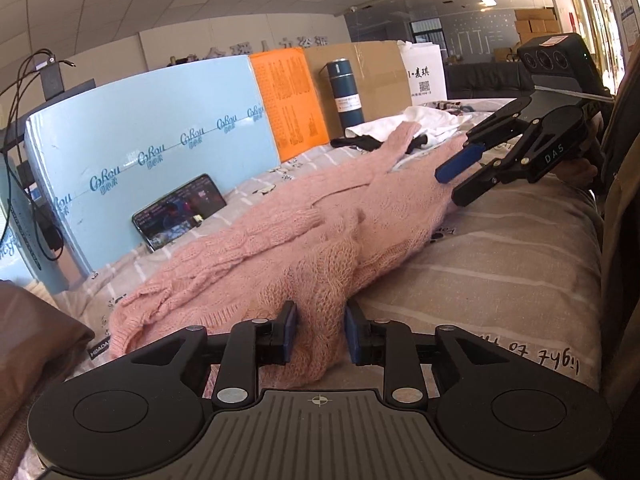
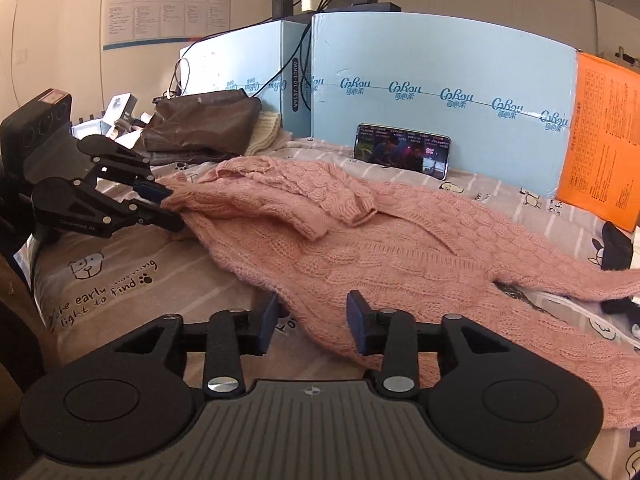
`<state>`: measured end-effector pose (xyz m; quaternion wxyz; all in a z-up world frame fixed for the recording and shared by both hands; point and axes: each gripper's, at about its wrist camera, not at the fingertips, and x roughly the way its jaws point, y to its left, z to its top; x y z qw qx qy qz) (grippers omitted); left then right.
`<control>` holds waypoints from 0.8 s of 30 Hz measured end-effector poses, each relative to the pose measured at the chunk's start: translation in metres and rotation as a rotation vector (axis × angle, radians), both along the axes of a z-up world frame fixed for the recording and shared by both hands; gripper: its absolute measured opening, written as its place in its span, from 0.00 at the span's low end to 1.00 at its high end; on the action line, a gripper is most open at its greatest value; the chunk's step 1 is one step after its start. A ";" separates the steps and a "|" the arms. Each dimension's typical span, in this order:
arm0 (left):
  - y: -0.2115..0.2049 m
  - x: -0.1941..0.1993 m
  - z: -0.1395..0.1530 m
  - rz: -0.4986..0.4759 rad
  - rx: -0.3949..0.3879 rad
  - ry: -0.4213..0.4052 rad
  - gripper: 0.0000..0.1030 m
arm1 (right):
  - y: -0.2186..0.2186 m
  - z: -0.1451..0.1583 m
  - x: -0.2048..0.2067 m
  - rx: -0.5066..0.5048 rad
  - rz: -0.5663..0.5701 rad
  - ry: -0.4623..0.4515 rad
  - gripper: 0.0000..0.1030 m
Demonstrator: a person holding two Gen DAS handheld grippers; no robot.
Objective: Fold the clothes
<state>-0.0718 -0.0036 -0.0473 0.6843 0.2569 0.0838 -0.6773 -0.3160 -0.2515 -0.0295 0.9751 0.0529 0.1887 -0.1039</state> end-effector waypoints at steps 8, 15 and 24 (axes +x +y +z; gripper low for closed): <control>-0.016 0.001 0.031 0.033 -0.205 0.174 0.75 | -0.054 0.001 -0.037 0.167 -0.404 -0.110 0.76; -0.112 -0.008 0.027 0.151 0.027 0.237 0.76 | -0.088 -0.017 -0.047 0.325 -0.616 -0.104 0.79; -0.081 -0.018 0.014 0.216 -0.011 0.196 0.09 | -0.094 -0.033 -0.043 0.364 -0.646 -0.045 0.82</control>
